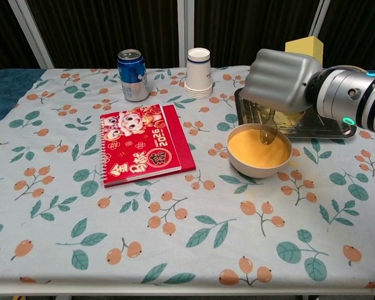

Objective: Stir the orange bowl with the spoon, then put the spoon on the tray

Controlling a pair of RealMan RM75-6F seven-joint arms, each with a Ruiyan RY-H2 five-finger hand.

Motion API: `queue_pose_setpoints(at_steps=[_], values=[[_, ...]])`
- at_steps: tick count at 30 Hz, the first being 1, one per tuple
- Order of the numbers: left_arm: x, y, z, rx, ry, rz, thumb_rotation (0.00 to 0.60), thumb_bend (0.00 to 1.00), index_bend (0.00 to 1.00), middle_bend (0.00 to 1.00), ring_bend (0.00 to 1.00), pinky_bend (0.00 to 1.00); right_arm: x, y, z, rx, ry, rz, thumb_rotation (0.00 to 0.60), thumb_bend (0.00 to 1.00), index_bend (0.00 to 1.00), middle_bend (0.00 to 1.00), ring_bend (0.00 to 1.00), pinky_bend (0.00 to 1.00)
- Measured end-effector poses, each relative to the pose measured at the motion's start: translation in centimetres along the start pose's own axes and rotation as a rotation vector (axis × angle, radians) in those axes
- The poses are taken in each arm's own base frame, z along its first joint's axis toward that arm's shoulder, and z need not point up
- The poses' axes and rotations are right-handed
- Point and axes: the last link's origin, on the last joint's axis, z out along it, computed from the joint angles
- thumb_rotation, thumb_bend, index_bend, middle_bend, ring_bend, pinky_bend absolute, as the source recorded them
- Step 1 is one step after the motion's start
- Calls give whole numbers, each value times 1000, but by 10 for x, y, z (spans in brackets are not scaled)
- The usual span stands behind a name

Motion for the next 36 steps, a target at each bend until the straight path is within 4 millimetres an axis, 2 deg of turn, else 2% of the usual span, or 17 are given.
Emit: queue_pose_setpoints(at_steps=[9, 17, 22, 26, 30, 36], values=[[0, 0, 0, 0, 0, 0, 600, 87, 162, 161, 132, 143, 9, -20, 3, 33, 25, 2, 600, 422, 684, 946, 948, 1000], [0, 0, 0, 0, 0, 0, 600, 87, 162, 161, 132, 142, 11, -29, -1, 38, 6, 126, 600, 433, 698, 949, 954, 1000], [0, 0, 0, 0, 0, 0, 600, 87, 162, 161, 132, 142, 9, -25, -7, 17, -2, 218, 600, 442, 706, 951, 956, 1000], [0, 0, 0, 0, 0, 0, 600, 87, 162, 161, 132, 142, 4, -13, -13, -23, -12, 277, 600, 442, 706, 951, 956, 1000], [0, 0, 0, 0, 0, 0, 600, 87, 162, 161, 132, 143, 2, -5, -15, -39, -5, 228, 600, 442, 706, 951, 955, 1000], [0, 0, 0, 0, 0, 0, 600, 87, 162, 161, 132, 143, 5, -4, -10, -9, 21, 56, 600, 442, 707, 951, 956, 1000]])
